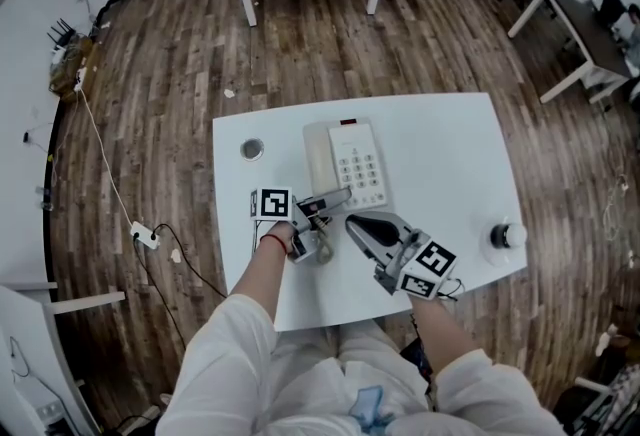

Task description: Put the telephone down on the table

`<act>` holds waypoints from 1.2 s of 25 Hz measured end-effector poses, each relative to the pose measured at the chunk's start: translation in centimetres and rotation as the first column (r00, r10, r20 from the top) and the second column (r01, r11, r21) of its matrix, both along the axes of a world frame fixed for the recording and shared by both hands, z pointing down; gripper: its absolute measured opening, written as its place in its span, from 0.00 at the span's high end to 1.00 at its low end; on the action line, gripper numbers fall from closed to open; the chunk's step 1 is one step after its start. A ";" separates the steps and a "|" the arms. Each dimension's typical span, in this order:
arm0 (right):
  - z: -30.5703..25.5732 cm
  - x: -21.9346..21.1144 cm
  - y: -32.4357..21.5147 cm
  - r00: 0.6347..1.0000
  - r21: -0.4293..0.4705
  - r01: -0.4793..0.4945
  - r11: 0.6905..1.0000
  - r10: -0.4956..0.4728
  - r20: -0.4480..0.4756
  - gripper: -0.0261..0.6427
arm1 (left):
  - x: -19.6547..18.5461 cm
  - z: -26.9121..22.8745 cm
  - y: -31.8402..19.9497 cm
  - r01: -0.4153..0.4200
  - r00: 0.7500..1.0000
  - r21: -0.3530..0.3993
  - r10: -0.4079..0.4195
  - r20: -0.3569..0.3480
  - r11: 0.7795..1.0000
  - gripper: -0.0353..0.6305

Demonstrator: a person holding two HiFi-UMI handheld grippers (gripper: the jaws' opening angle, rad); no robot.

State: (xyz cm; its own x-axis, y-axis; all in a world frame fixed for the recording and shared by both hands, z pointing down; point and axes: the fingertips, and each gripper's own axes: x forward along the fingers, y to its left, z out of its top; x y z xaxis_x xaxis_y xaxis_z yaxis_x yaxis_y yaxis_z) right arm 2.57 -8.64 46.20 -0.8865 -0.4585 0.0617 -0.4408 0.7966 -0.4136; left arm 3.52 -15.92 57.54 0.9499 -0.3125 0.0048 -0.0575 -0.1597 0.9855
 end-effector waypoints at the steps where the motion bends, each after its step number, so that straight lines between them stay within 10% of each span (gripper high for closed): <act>1: 0.2 0.1 0.0 1.000 -0.003 0.000 1.000 0.000 -0.001 0.91 | 0.0 0.3 -0.2 -0.001 1.000 -0.006 0.001 0.007 1.000 0.47; 30: 1.9 -0.1 -1.3 0.999 -0.058 -0.049 0.997 0.048 -0.016 0.91 | -0.6 3.7 -1.6 -0.016 1.000 -0.078 0.014 -0.019 0.997 0.47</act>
